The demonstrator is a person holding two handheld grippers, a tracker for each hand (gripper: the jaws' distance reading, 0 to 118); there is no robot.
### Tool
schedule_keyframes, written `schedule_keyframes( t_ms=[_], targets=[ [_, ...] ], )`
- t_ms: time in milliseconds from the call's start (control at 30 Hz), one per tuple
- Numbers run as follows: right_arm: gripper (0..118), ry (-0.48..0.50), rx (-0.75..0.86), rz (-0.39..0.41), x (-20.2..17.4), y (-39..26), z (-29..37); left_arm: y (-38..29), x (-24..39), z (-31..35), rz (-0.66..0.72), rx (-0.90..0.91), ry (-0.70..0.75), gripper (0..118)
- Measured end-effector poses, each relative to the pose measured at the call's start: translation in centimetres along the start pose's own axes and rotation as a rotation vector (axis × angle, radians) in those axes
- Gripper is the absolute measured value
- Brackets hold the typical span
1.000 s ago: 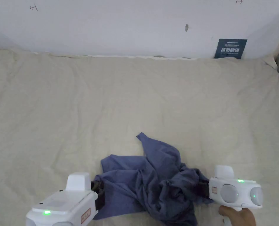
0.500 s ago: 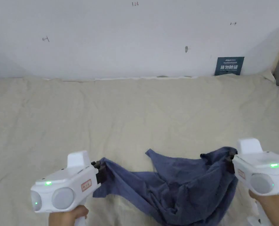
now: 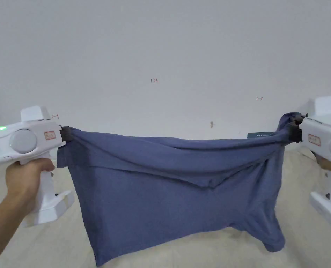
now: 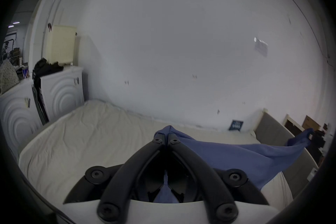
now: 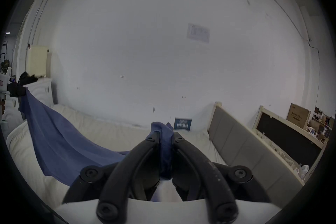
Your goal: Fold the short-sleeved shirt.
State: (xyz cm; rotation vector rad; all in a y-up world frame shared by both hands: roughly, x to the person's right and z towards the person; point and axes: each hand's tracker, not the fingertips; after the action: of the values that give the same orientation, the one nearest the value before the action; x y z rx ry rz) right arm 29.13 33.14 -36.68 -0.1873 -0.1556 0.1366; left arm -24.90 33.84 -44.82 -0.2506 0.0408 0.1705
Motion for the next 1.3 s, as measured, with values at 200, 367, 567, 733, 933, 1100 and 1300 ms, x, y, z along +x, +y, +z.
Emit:
schedule_keyframes(
  t_ms=[200, 367, 567, 733, 933, 1100, 1300],
  targets=[
    [13, -0.026, 0.018, -0.053, 0.0, 1.0, -3.3, 3.2, 1.0, -3.9, -0.048, 0.045, 0.066, 2],
    [13, -0.028, -0.013, -0.057, -1.6, -2.4, -6.1, 0.3, 1.1, -7.1, -0.084, 0.016, 0.083, 2],
    [13, 0.005, -0.169, -0.058, -3.7, -9.8, -8.3, -8.6, -1.9, -10.4, -0.061, -0.142, 0.124, 2],
    [13, 0.027, -0.317, -0.106, -5.3, -17.7, -7.7, -18.4, -5.1, -9.8, -0.038, -0.301, 0.172, 2],
    [13, 0.051, -0.478, -0.151, -5.6, -27.3, -3.7, -29.2, -9.4, -3.5, -0.006, -0.476, 0.212, 2],
    [13, 0.048, -0.567, -0.193, -5.1, -33.1, 1.8, -35.2, -12.3, 2.0, -0.052, -0.566, 0.214, 2],
    [13, 0.032, -0.623, -0.181, -5.6, -36.6, 10.0, -38.8, -14.2, 9.2, -0.122, -0.625, 0.199, 1]
  ],
)
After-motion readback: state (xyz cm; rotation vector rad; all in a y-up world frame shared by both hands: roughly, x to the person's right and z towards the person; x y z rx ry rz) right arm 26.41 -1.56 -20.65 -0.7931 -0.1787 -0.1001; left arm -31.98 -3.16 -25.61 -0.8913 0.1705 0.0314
